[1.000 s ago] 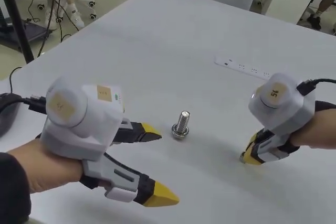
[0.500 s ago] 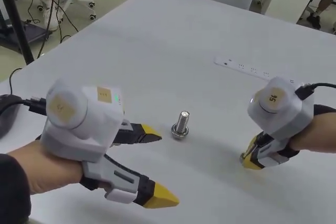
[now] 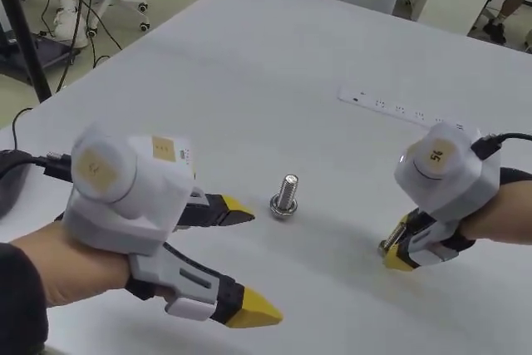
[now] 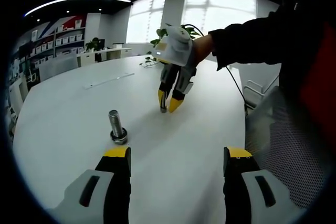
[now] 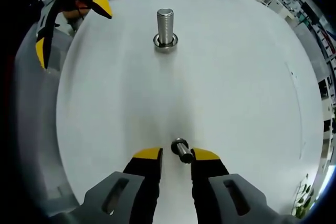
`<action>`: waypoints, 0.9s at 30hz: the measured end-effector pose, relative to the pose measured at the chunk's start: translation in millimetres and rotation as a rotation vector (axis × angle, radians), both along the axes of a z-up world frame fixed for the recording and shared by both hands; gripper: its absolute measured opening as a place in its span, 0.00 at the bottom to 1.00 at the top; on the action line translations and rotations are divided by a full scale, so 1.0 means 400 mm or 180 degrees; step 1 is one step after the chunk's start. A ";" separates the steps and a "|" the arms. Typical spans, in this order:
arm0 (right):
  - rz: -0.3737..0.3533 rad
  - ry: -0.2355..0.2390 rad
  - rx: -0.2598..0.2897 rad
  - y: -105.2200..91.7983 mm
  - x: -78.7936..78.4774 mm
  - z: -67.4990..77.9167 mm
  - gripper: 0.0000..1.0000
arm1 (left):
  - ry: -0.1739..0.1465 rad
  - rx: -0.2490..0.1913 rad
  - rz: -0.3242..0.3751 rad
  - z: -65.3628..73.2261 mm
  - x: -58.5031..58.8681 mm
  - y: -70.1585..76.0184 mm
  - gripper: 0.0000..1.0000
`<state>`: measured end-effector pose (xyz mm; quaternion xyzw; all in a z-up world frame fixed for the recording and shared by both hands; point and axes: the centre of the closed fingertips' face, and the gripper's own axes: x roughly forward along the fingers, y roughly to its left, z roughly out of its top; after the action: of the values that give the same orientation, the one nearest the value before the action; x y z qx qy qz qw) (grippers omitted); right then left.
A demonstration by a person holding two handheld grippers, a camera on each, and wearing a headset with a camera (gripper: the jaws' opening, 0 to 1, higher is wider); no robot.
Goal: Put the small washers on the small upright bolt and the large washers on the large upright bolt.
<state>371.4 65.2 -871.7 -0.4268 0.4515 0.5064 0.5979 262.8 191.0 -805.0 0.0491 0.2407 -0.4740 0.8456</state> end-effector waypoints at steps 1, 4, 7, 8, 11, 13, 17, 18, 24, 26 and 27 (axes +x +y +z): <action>-0.0007 -0.0001 0.0007 -0.001 -0.001 0.000 0.23 | 0.0001 0.0003 -0.0003 0.000 0.000 0.000 0.71; -0.0041 -0.0007 0.0039 -0.005 -0.001 0.000 0.24 | 0.0005 0.0007 -0.0007 -0.001 0.000 -0.001 0.71; -0.0084 -0.0019 0.0080 -0.009 -0.002 0.001 0.25 | 0.0001 0.0010 -0.0019 0.000 0.000 -0.002 0.71; -0.0096 -0.0026 0.0094 -0.010 -0.002 0.001 0.26 | 0.0002 0.0010 -0.0023 0.000 0.000 -0.003 0.71; -0.0141 -0.0046 0.0163 -0.011 -0.003 0.005 0.27 | 0.0002 0.0008 -0.0037 0.002 0.000 -0.006 0.71; -0.0182 -0.0054 0.0215 -0.011 -0.005 0.007 0.28 | 0.0001 0.0009 -0.0050 0.003 0.000 -0.008 0.71; -0.0228 -0.0090 0.0271 -0.013 -0.009 0.008 0.31 | -0.0001 0.0000 -0.0053 0.007 0.000 -0.007 0.71; -0.0256 -0.0097 0.0299 -0.015 -0.009 0.008 0.32 | -0.0002 -0.0003 -0.0053 0.008 0.000 -0.007 0.71; -0.0365 -0.0171 0.0462 -0.016 -0.014 0.015 0.41 | -0.0010 -0.0004 -0.0058 0.019 0.000 -0.006 0.71; -0.0401 -0.0183 0.0500 -0.020 -0.018 0.015 0.43 | -0.0006 -0.0005 -0.0057 0.020 0.000 -0.007 0.71; -0.0419 -0.0199 0.0531 -0.021 -0.019 0.016 0.43 | -0.0003 -0.0004 -0.0058 0.020 0.000 -0.007 0.71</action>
<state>363.9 57.0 -865.4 -0.3605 0.4160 0.4884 0.6772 262.7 188.3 -796.8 0.0510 0.2395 -0.4818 0.8414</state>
